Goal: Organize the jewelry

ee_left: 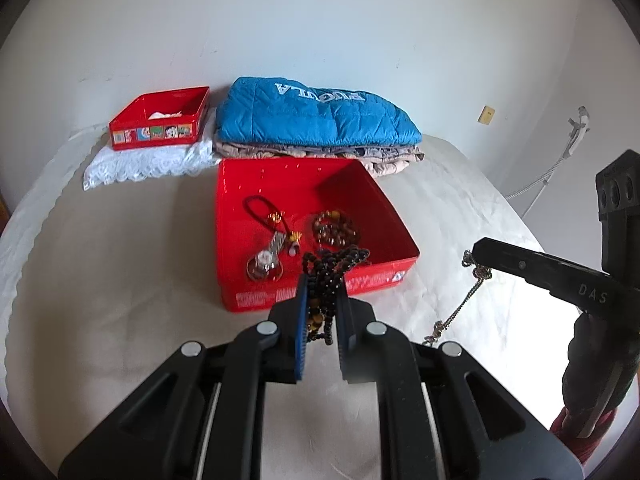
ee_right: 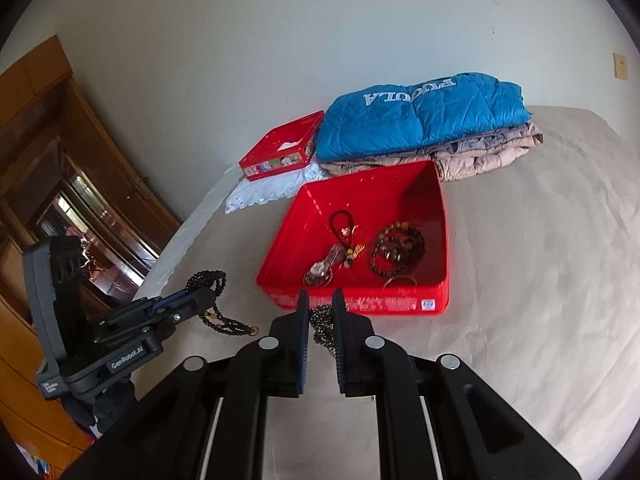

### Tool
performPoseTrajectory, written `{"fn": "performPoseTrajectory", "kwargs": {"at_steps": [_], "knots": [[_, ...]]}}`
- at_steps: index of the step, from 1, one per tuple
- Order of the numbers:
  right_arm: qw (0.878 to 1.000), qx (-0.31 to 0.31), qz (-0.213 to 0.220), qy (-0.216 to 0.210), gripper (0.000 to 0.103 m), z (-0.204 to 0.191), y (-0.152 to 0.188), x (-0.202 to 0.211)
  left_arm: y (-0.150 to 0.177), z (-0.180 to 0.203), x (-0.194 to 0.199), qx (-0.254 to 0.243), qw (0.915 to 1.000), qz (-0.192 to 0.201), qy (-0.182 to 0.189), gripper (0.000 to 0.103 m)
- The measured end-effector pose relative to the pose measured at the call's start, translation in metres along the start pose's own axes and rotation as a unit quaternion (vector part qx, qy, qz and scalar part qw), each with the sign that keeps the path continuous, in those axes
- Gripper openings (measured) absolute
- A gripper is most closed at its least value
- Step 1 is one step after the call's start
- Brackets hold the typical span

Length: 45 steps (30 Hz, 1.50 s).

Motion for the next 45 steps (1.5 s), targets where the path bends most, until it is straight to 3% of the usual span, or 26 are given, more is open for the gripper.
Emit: {"fn": "performPoseTrajectory", "kwargs": {"at_steps": [9, 16, 27, 38, 40, 42, 44, 45], "knots": [[1.0, -0.004, 0.013, 0.005, 0.011, 0.019, -0.061, -0.021, -0.058, 0.013, -0.025, -0.001, 0.9998, 0.017, 0.003, 0.01], [1.0, -0.005, 0.0, 0.021, 0.011, 0.042, -0.101, -0.065, -0.096, 0.013, -0.075, 0.0, 0.9999, 0.012, -0.009, 0.01], [0.998, -0.014, -0.044, 0.045, 0.011, 0.083, -0.121, -0.16, -0.124, -0.013, -0.175, 0.02, 0.9982, -0.038, -0.041, 0.011], [0.995, -0.008, -0.072, 0.061, 0.011, 0.095, -0.123, -0.204, -0.13, -0.026, -0.219, 0.031, 0.9955, -0.068, -0.059, 0.011], [0.994, 0.0, -0.087, 0.07, 0.014, 0.095, -0.121, -0.209, -0.129, -0.029, -0.224, 0.033, 0.9945, -0.076, -0.065, 0.013], [0.993, 0.003, -0.094, 0.078, 0.018, 0.096, -0.118, -0.211, -0.128, -0.032, -0.227, 0.034, 0.9934, -0.085, -0.069, 0.036], [0.993, -0.001, -0.092, 0.077, 0.028, 0.097, -0.116, -0.208, -0.128, -0.035, -0.224, 0.039, 0.9934, -0.079, -0.074, 0.043], [0.993, -0.001, -0.091, 0.079, 0.028, 0.098, -0.116, -0.207, -0.128, -0.035, -0.223, 0.039, 0.9935, -0.077, -0.074, 0.046]]}}
Point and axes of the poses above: each gripper's, at about its wrist camera, not at the fingertips, and x roughly against the way its jaws point, z to its right, y to its underside, the point moved 4 cm from there along -x, roughly the way its jaws point, and after that the axes turned 11 degrees about x, right-handed, at the moved point
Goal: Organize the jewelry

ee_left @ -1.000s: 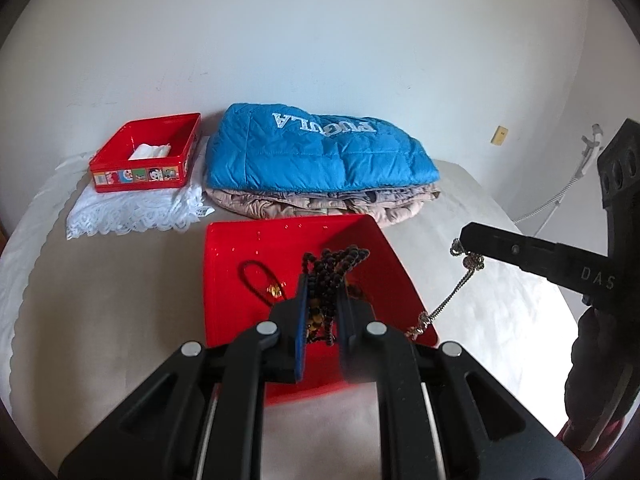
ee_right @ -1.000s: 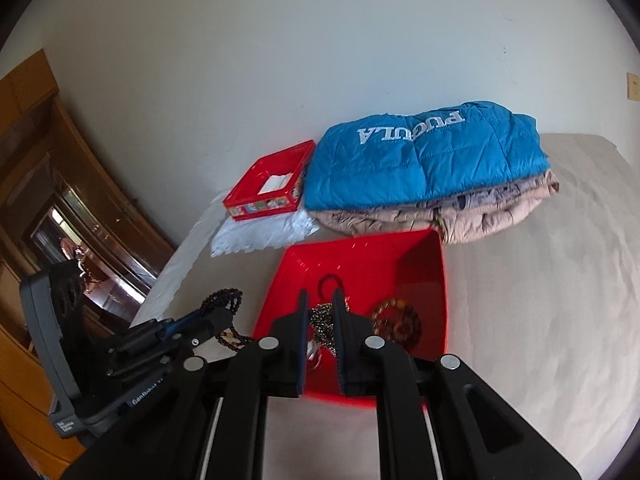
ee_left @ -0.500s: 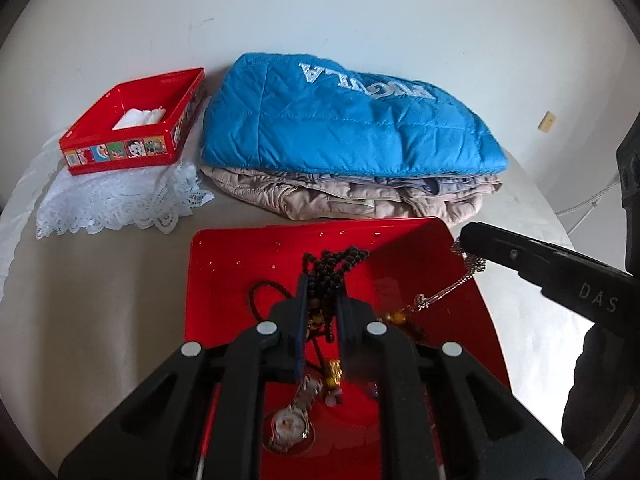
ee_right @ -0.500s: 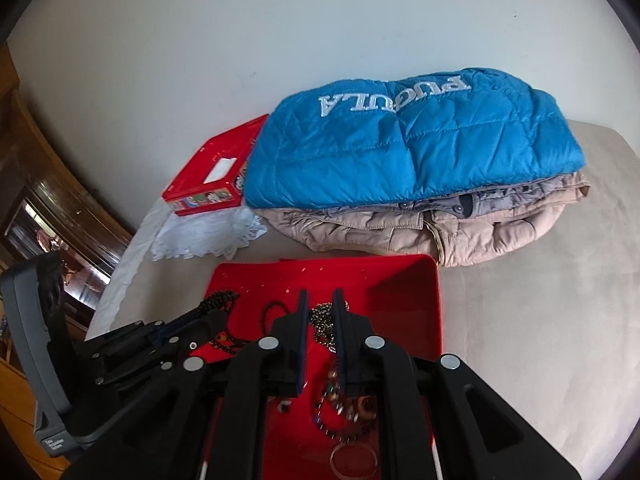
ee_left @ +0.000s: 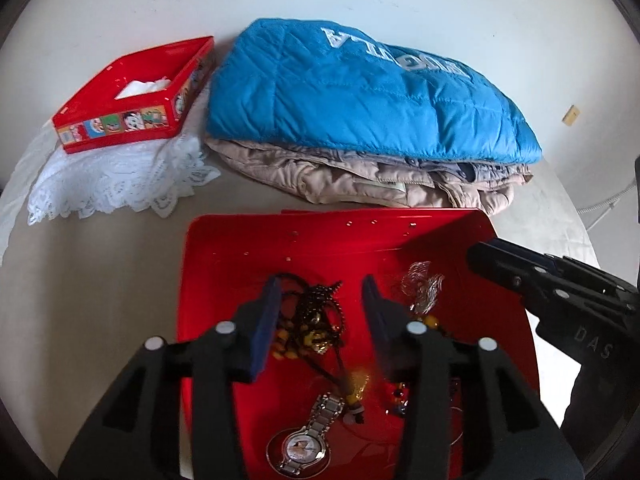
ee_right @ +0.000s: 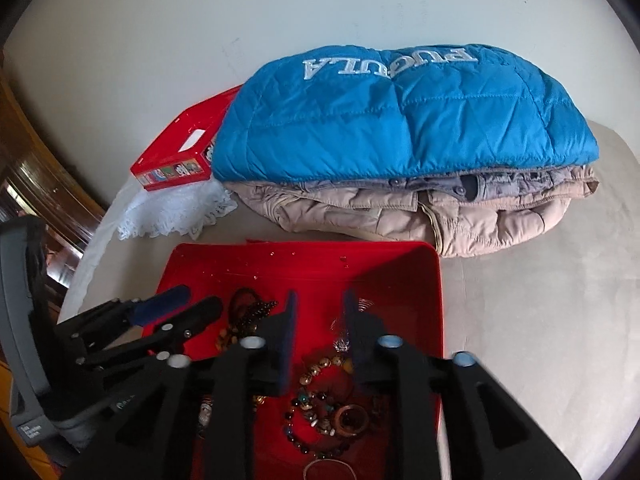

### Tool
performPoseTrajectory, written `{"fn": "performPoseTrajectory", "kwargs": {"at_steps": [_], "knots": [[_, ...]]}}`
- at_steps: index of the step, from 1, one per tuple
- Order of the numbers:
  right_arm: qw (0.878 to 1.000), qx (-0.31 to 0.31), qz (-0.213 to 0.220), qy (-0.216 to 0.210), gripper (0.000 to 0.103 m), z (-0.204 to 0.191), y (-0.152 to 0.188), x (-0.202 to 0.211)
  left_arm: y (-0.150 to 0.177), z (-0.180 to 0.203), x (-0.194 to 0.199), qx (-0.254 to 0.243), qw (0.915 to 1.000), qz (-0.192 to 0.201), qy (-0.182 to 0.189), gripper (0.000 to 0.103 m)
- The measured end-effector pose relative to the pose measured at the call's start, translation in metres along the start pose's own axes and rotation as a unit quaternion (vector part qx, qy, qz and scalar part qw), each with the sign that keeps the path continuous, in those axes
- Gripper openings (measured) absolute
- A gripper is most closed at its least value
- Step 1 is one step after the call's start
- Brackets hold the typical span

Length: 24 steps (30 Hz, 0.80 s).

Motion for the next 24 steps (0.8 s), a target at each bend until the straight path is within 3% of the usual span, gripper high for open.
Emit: {"fn": "performPoseTrajectory", "kwargs": {"at_steps": [5, 9, 18, 24], "knots": [[1.0, 0.009, 0.021, 0.019, 0.03, 0.0, 0.009, 0.024, 0.005, -0.004, 0.027, 0.006, 0.9997, 0.024, 0.003, 0.06], [0.998, 0.024, 0.044, 0.035, 0.049, -0.006, 0.023, 0.049, 0.017, -0.005, 0.054, 0.001, 0.9985, 0.055, 0.0, 0.075], [0.997, 0.028, 0.068, 0.039, 0.068, -0.014, 0.056, 0.085, 0.055, -0.007, 0.096, -0.014, 0.9952, 0.095, -0.022, 0.087], [0.996, 0.042, 0.074, 0.036, 0.078, -0.031, 0.068, 0.101, 0.076, -0.006, 0.117, -0.017, 0.9939, 0.106, -0.022, 0.089]]}}
Point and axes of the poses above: each gripper's, at about its wrist camera, not at the fingertips, and x roughly against the way its jaws point, z to its right, y to its underside, the point moved 4 cm from there along -x, roughly the way its jaws point, and after that the axes turned 11 degrees about x, right-handed, at the moved point
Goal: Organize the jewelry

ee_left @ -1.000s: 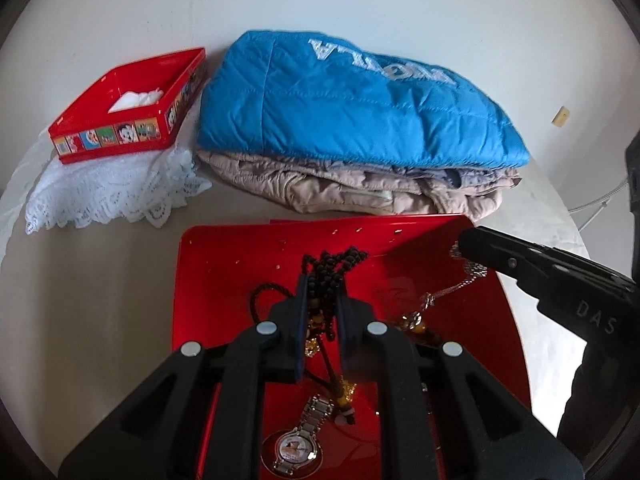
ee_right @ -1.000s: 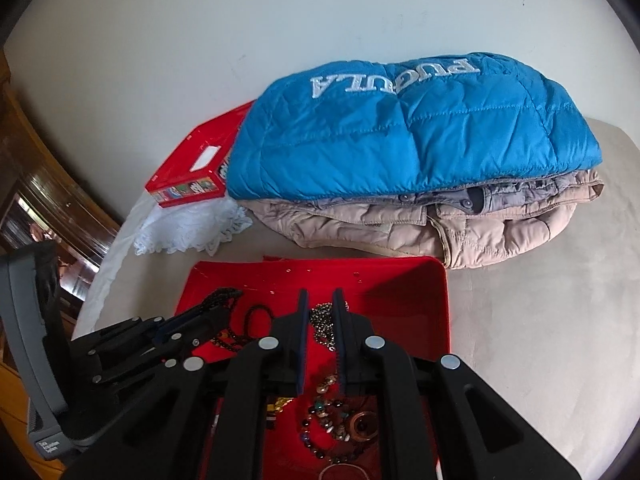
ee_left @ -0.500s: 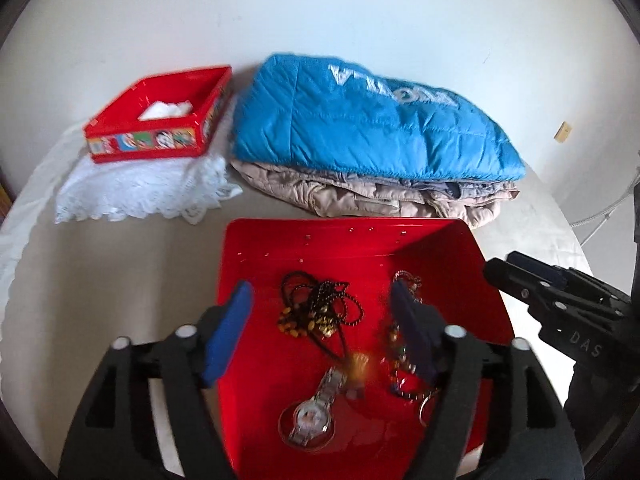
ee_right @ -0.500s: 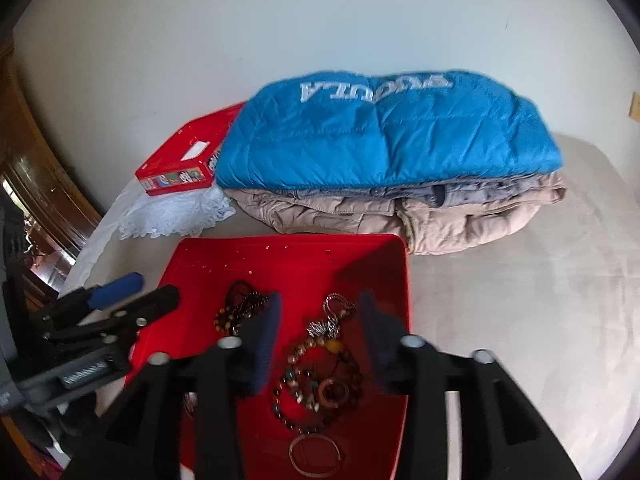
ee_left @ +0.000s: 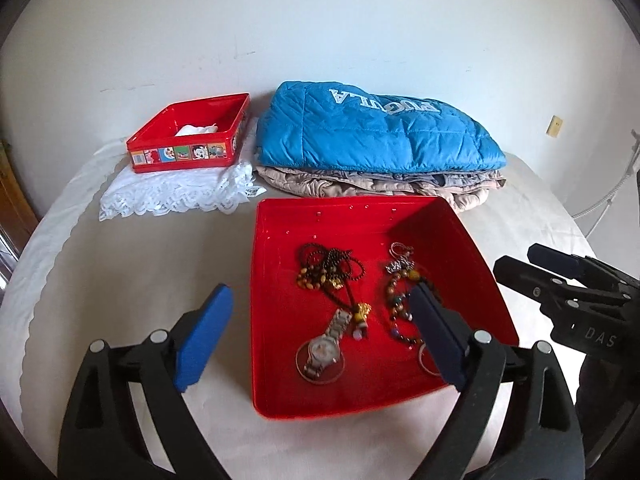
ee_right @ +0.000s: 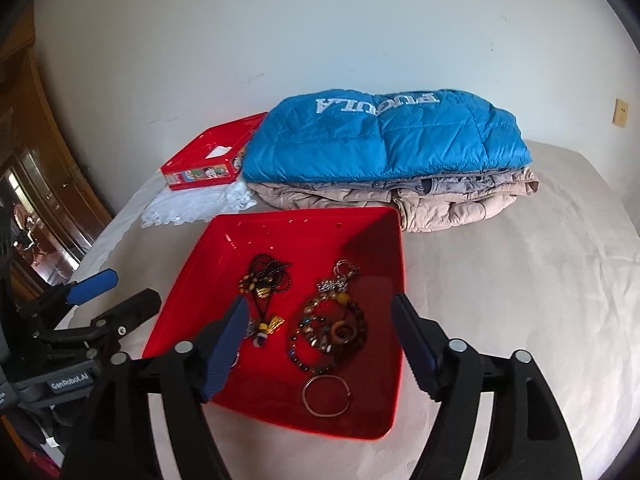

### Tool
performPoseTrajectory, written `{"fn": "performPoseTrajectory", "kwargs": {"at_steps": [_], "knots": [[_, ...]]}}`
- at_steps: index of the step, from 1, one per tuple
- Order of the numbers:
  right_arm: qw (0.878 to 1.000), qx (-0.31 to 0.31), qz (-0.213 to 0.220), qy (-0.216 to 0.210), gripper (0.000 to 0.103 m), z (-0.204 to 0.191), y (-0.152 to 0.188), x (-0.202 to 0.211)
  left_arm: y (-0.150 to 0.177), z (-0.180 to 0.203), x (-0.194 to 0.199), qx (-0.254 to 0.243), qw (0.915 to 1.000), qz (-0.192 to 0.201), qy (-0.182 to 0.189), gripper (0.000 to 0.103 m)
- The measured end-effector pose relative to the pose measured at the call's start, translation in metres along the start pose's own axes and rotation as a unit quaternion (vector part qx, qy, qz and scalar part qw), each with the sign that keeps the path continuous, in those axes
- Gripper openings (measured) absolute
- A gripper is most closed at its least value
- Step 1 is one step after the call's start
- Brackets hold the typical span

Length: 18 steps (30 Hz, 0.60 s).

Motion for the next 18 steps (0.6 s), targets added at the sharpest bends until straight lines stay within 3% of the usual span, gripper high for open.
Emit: {"fn": "performPoseTrajectory", "kwargs": {"at_steps": [9, 18], "knots": [[1.0, 0.004, -0.001, 0.011, 0.09, -0.01, 0.015, 0.024, 0.016, 0.001, 0.03, 0.001, 0.9999, 0.009, -0.007, 0.096], [0.999, -0.005, -0.038, -0.004, 0.099, -0.016, 0.036, 0.029, 0.033, -0.005, 0.037, 0.001, 0.9991, -0.029, -0.03, 0.097]]}}
Point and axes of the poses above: each gripper's, at about its wrist camera, not at the fingertips, and x roughly against the way its jaws point, z to its right, y to its underside, the point moved 4 cm from there along -x, roughly the way its jaws point, and after that the axes turned 11 degrees about x, right-handed, at the moved point
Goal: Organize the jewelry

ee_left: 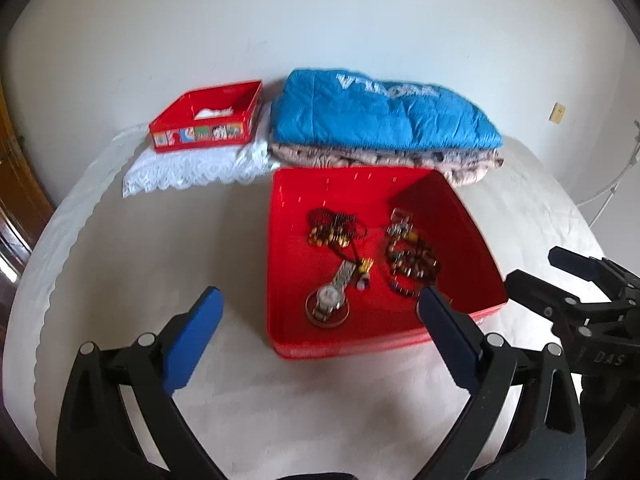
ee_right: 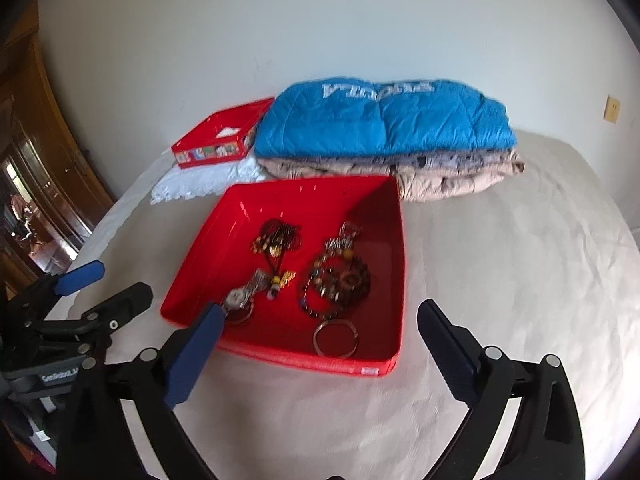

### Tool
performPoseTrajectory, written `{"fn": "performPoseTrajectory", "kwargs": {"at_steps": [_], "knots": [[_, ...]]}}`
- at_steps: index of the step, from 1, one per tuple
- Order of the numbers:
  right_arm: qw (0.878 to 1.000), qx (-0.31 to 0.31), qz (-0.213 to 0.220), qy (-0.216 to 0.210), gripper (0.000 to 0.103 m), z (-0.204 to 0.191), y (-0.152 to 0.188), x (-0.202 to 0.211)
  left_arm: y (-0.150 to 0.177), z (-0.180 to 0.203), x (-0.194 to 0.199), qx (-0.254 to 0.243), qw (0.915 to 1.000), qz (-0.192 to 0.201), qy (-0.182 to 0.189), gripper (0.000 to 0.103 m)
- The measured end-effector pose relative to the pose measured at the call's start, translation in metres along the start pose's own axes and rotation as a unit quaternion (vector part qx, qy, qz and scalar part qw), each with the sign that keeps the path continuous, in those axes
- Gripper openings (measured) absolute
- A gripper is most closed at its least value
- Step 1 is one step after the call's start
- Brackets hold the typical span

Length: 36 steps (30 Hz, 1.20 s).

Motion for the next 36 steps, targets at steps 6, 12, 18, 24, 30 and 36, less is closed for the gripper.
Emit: {"fn": "performPoseTrajectory", "kwargs": {"at_steps": [6, 12, 18, 24, 30, 36], "knots": [[1.0, -0.009, -0.027, -0.012, 0.099, 0.004, 0.015, -0.01, 0.009, -0.01, -0.014, 0.011, 0.9997, -0.021, 0.0, 0.097], [0.999, -0.012, -0.047, -0.013, 0.099, 0.005, 0.02, -0.026, 0.01, -0.02, -0.03, 0.016, 0.9991, -0.036, -0.012, 0.097], [0.997, -0.016, -0.072, -0.012, 0.099, 0.003, 0.028, -0.036, 0.017, -0.024, -0.047, 0.023, 0.9967, -0.076, -0.012, 0.097], [0.996, -0.021, -0.083, -0.013, 0.099, 0.005, 0.032, -0.038, 0.022, -0.019, -0.052, 0.015, 0.9963, -0.084, -0.01, 0.097], [0.996, -0.018, -0.087, -0.015, 0.099, 0.003, 0.032, -0.041, 0.022, -0.018, -0.051, 0.014, 0.9965, -0.082, -0.009, 0.097], [0.996, -0.016, -0.088, -0.015, 0.099, 0.003, 0.032, -0.041, 0.021, -0.019, -0.051, 0.015, 0.9965, -0.081, -0.01, 0.097]]}}
Point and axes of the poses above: each gripper's, at about its wrist camera, not at the fingertips, and x roughly against the way its jaws point, z to its right, y to its underside, the point moved 4 cm from there along -x, roughly the way its jaws point, and after that the axes turned 11 degrees about x, right-handed, at the moved point
